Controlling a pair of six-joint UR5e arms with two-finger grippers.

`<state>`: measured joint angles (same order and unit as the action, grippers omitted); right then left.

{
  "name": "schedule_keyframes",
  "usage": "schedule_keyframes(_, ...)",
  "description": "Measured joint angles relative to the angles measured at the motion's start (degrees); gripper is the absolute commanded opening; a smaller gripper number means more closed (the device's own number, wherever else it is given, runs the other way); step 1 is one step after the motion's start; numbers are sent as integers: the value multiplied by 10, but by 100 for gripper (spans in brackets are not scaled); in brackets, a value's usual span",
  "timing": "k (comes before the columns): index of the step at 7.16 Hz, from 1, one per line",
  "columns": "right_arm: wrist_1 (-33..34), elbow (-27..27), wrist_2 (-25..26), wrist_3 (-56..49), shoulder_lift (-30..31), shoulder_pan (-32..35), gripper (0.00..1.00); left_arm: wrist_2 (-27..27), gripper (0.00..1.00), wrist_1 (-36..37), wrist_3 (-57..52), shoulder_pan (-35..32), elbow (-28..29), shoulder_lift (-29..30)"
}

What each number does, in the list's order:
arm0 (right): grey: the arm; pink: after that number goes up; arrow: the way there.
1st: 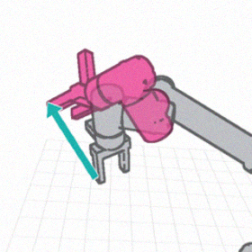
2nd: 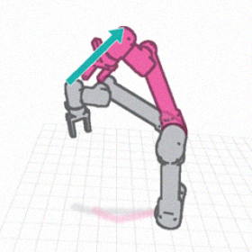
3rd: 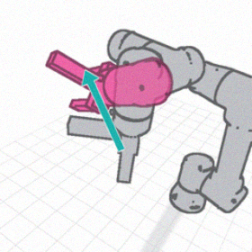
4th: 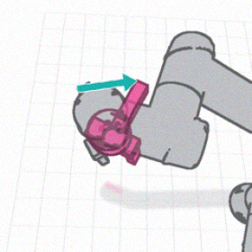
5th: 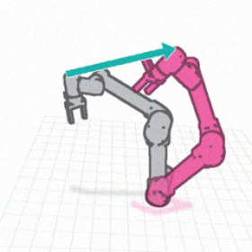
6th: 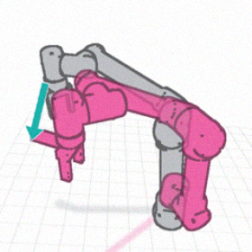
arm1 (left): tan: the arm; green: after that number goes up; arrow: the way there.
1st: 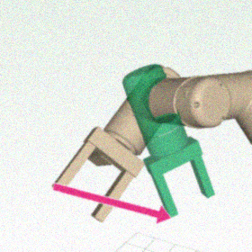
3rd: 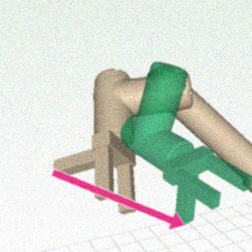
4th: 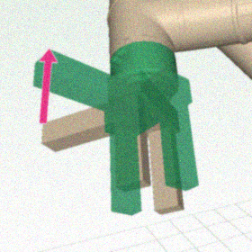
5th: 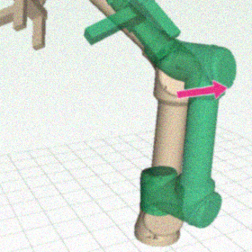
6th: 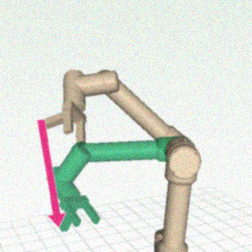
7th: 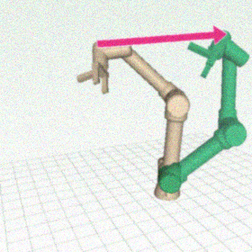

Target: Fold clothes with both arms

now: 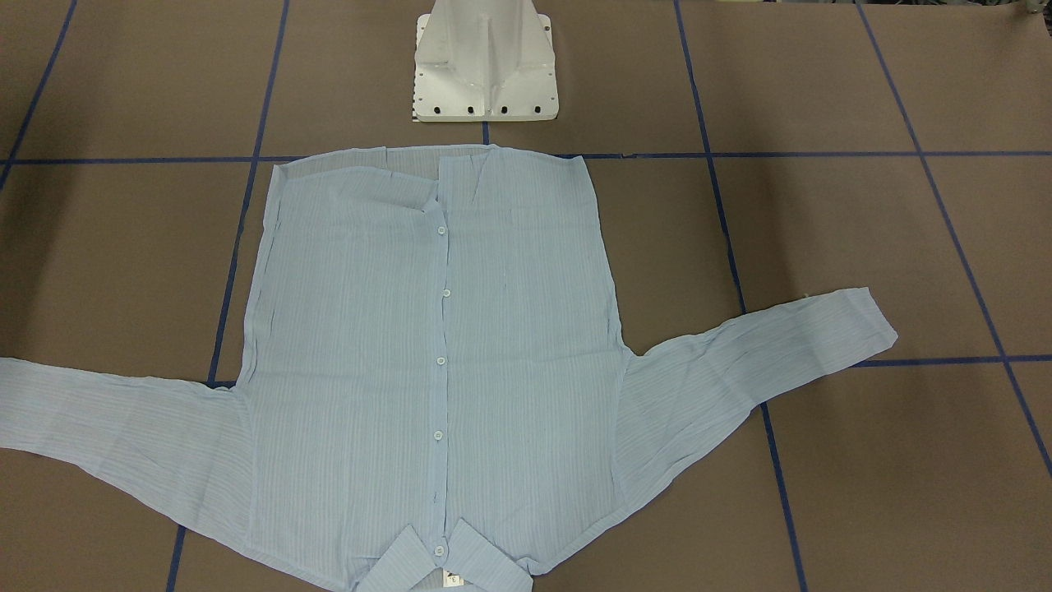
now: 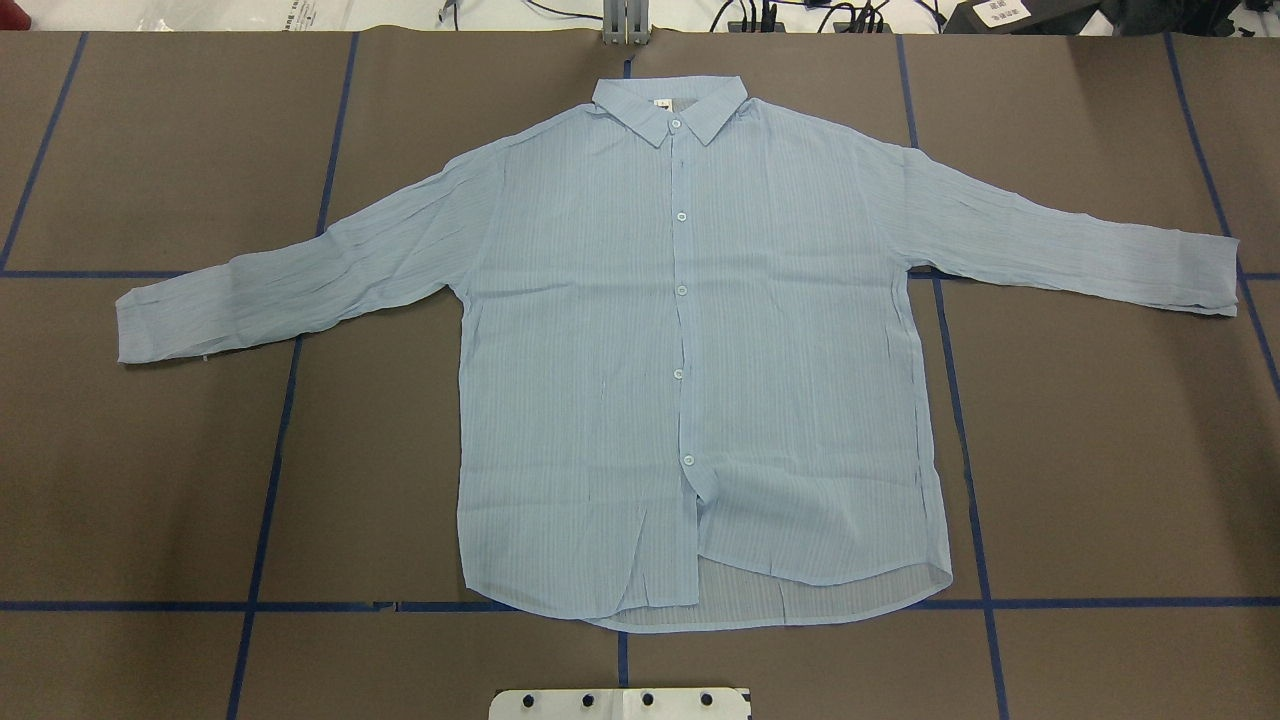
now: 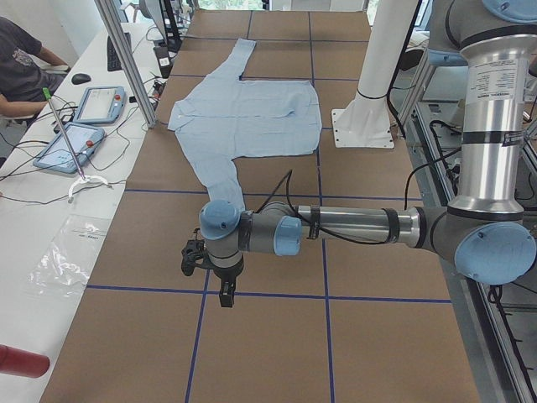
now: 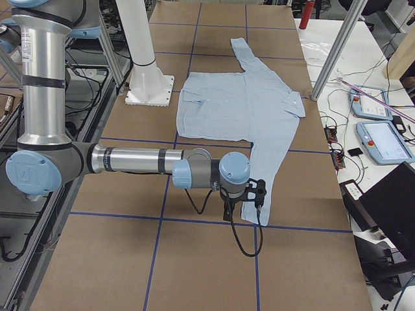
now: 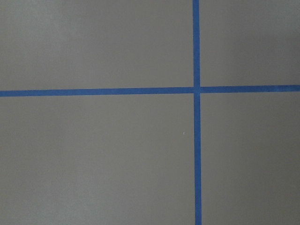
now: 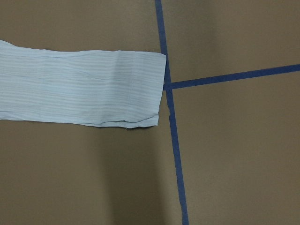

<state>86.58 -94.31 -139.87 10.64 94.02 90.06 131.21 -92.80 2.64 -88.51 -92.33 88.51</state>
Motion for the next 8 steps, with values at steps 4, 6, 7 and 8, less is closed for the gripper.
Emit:
schedule_keyframes(4, -5, 14, 27, 1, -7, -14, 100, -2, 100, -21, 1, 1, -3, 7)
schedule_keyframes(6, -36, 50, 27, 3, -32, -37, 100, -2, 100, -53, 4, 2, -6, 23)
schedule_keyframes(7, -78, 74, 26, 5, -47, -47, 100, 0, 100, -61, 6, 2, -9, 35)
schedule_keyframes(8, -110, 91, 25, 8, -59, -56, 100, 7, 100, -65, 6, 4, -12, 47)
